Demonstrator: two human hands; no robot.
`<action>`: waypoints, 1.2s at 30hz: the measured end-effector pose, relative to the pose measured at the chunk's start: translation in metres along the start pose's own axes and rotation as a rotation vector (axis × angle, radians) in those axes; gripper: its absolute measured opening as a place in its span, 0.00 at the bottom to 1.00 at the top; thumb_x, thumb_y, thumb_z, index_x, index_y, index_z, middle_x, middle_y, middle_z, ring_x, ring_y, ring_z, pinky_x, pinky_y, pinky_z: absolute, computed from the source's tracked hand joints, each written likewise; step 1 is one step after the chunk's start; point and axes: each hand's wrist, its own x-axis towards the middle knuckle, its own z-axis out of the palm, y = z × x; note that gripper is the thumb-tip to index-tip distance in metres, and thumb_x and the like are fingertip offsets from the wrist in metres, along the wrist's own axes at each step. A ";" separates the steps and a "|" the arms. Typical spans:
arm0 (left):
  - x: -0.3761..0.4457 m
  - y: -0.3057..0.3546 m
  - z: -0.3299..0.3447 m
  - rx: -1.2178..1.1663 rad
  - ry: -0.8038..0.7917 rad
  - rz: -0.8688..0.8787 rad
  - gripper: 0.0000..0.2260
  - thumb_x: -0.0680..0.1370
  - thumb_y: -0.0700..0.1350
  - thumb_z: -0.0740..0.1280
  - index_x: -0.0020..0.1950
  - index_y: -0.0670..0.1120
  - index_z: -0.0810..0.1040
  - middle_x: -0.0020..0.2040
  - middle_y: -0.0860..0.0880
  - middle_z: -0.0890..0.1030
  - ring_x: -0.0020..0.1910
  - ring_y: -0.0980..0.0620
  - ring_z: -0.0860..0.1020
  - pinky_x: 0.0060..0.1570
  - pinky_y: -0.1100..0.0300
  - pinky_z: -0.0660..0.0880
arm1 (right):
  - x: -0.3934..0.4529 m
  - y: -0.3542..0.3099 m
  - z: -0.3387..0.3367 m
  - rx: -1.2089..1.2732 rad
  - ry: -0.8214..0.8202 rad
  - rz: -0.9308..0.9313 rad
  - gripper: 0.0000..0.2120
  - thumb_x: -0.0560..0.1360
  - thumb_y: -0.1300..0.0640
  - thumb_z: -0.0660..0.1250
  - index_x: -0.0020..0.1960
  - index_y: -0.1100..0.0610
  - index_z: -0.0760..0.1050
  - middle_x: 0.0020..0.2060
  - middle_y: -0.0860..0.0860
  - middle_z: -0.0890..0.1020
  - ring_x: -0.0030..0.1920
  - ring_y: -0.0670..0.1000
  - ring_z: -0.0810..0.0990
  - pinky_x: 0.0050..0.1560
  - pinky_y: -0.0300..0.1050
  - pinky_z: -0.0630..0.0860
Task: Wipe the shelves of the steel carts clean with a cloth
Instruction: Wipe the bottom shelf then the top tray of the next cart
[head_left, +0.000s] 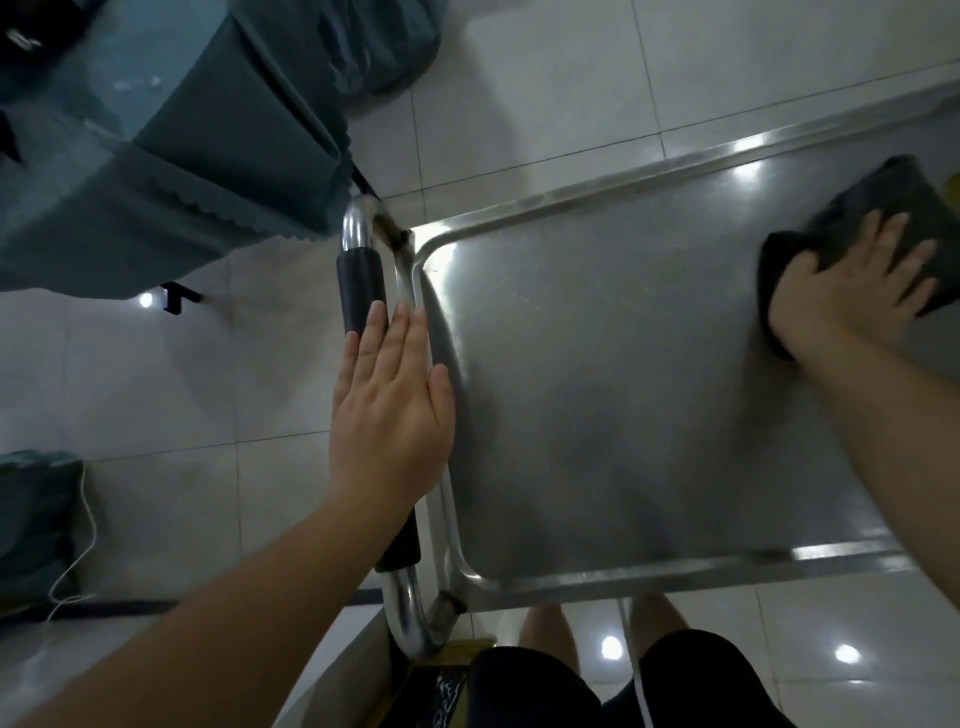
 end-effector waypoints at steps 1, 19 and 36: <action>0.000 0.000 0.001 0.004 0.006 -0.002 0.28 0.88 0.55 0.45 0.86 0.46 0.55 0.87 0.49 0.54 0.85 0.57 0.41 0.82 0.56 0.35 | -0.012 -0.021 0.006 0.030 0.004 0.009 0.39 0.76 0.40 0.44 0.85 0.51 0.47 0.84 0.48 0.48 0.83 0.59 0.45 0.80 0.62 0.42; 0.001 0.001 -0.001 0.024 -0.010 -0.020 0.26 0.87 0.52 0.49 0.85 0.47 0.60 0.86 0.49 0.58 0.85 0.57 0.44 0.83 0.53 0.40 | -0.113 -0.099 0.043 -0.240 -0.261 -1.350 0.39 0.73 0.36 0.45 0.84 0.43 0.50 0.83 0.43 0.51 0.83 0.50 0.46 0.82 0.52 0.41; 0.000 0.005 -0.004 -0.033 0.003 -0.032 0.26 0.87 0.50 0.50 0.85 0.45 0.60 0.85 0.48 0.59 0.85 0.55 0.45 0.83 0.54 0.40 | -0.053 -0.188 0.041 -0.035 -0.063 -0.557 0.36 0.80 0.38 0.47 0.85 0.50 0.50 0.84 0.47 0.51 0.83 0.59 0.44 0.79 0.61 0.40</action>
